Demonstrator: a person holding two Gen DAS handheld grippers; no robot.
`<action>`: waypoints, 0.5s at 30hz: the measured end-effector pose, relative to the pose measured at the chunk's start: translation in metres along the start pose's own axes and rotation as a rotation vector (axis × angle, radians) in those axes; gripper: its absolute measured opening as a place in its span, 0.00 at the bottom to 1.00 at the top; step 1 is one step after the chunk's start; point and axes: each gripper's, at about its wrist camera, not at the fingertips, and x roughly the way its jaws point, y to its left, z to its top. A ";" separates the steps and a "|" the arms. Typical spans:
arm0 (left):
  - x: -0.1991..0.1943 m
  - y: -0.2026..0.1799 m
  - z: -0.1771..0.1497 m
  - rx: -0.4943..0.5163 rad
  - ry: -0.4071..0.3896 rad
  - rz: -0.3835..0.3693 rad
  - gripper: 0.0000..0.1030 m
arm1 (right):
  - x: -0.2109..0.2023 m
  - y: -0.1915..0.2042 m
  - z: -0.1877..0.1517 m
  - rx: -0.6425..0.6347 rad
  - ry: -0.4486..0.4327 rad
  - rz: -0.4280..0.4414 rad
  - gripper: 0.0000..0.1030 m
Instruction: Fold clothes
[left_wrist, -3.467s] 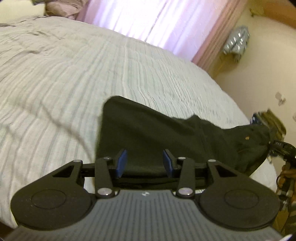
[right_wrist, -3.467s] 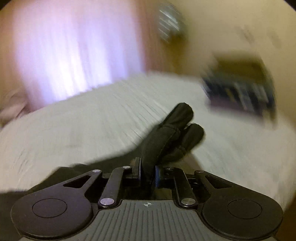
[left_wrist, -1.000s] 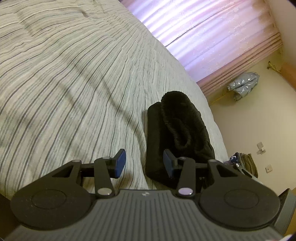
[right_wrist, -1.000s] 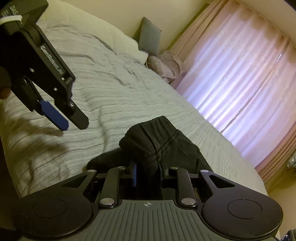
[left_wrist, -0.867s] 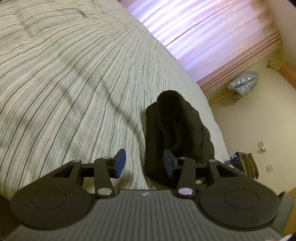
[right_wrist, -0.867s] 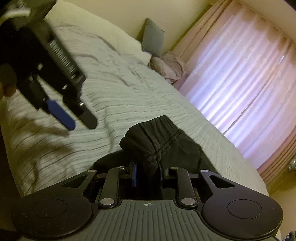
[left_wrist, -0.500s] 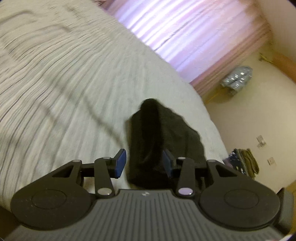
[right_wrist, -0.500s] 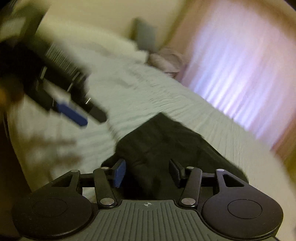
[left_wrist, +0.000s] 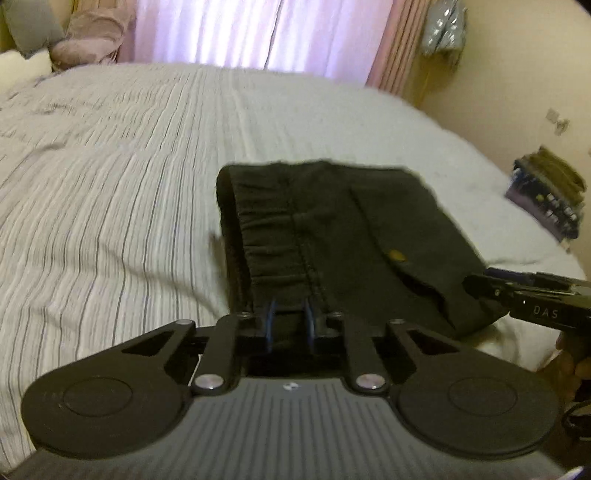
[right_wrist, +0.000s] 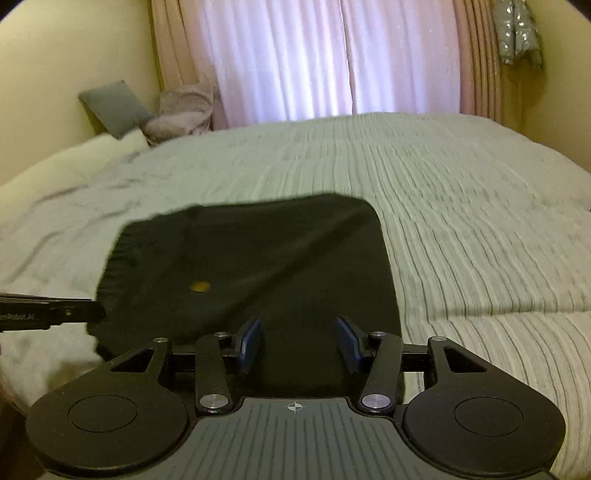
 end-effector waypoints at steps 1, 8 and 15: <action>0.003 0.000 0.000 0.006 0.005 0.008 0.16 | 0.008 -0.003 -0.002 -0.019 0.024 0.005 0.49; 0.013 -0.003 -0.001 0.025 -0.017 0.117 0.28 | 0.033 0.001 0.001 -0.068 0.081 -0.018 0.49; -0.024 -0.017 0.010 0.051 -0.093 0.089 0.17 | -0.007 -0.011 0.000 -0.004 -0.012 0.029 0.49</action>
